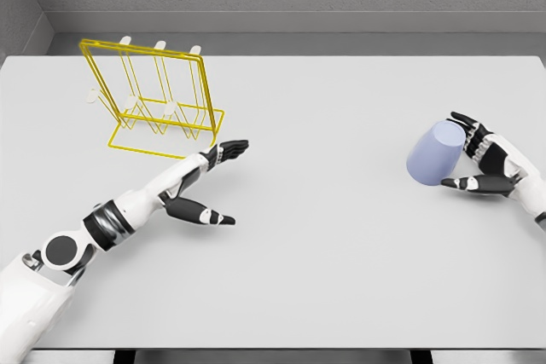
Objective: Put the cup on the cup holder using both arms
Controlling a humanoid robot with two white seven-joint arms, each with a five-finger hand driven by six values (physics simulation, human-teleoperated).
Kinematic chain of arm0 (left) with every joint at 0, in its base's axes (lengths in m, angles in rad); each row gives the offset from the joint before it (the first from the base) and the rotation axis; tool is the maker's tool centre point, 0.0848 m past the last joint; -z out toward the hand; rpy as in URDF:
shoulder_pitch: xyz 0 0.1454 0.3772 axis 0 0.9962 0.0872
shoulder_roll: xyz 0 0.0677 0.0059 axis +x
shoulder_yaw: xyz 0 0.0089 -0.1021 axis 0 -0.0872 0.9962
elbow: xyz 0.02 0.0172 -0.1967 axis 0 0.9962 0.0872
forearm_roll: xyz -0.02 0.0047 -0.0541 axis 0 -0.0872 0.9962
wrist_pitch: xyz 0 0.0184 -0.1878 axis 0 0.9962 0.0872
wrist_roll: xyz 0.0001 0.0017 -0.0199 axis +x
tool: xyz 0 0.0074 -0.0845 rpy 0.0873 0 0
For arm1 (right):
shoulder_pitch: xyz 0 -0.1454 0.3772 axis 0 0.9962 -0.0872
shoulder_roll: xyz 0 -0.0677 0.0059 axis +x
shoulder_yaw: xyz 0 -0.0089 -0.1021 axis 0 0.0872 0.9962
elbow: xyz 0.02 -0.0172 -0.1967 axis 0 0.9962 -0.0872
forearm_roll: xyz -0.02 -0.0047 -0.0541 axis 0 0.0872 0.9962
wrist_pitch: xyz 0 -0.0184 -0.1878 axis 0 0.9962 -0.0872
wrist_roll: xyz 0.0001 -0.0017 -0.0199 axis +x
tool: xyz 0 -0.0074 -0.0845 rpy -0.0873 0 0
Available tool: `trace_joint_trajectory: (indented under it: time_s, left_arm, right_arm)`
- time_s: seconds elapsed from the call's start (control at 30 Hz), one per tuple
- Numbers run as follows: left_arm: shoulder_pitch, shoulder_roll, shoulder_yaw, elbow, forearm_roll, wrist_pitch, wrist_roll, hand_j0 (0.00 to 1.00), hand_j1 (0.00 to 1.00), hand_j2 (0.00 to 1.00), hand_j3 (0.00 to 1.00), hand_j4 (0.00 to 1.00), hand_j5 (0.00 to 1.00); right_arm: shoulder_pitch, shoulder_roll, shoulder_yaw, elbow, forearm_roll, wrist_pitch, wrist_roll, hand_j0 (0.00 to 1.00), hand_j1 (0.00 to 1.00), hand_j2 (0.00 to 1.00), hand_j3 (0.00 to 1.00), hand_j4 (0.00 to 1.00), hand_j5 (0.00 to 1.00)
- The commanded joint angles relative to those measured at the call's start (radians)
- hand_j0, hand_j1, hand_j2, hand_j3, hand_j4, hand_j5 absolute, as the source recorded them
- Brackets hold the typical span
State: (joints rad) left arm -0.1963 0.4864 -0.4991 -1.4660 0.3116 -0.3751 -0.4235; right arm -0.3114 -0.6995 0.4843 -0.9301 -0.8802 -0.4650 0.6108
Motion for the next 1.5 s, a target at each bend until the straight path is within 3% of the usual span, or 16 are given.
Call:
trace_joint_trajectory:
  time_s: [0.0,0.77,1.17,1.23,1.47]
  left_arm:
    - [0.000,0.000,0.002,0.001,0.012,0.001,0.000,1.00,1.00,1.00,1.00,1.00,1.00]
    - [0.003,0.000,0.001,0.006,0.055,-0.022,-0.001,1.00,1.00,1.00,1.00,1.00,1.00]
    - [0.005,0.000,0.001,0.006,0.055,-0.024,-0.001,1.00,1.00,1.00,1.00,1.00,1.00]
    - [0.005,0.000,0.001,0.006,0.055,-0.024,-0.001,1.00,1.00,1.00,1.00,1.00,1.00]
    - [0.006,-0.006,0.001,0.006,0.055,-0.030,-0.001,1.00,1.00,1.00,1.00,1.00,1.00]
  right_arm:
    - [-0.002,0.006,-0.001,-0.001,-0.003,0.000,0.000,1.00,1.00,1.00,1.00,1.00,1.00]
    - [-0.017,0.048,0.010,-0.006,0.001,0.003,0.000,0.99,0.99,0.99,0.99,0.99,0.99]
    - [-0.017,0.060,0.010,-0.001,0.000,0.008,0.000,0.85,0.85,0.85,0.85,0.85,0.85]
    - [-0.017,0.060,0.010,-0.001,0.000,0.011,0.000,0.78,0.78,0.78,0.78,0.78,0.78]
    - [-0.021,0.060,0.010,-0.001,0.000,0.011,0.000,0.73,0.73,0.73,0.73,0.73,0.73]
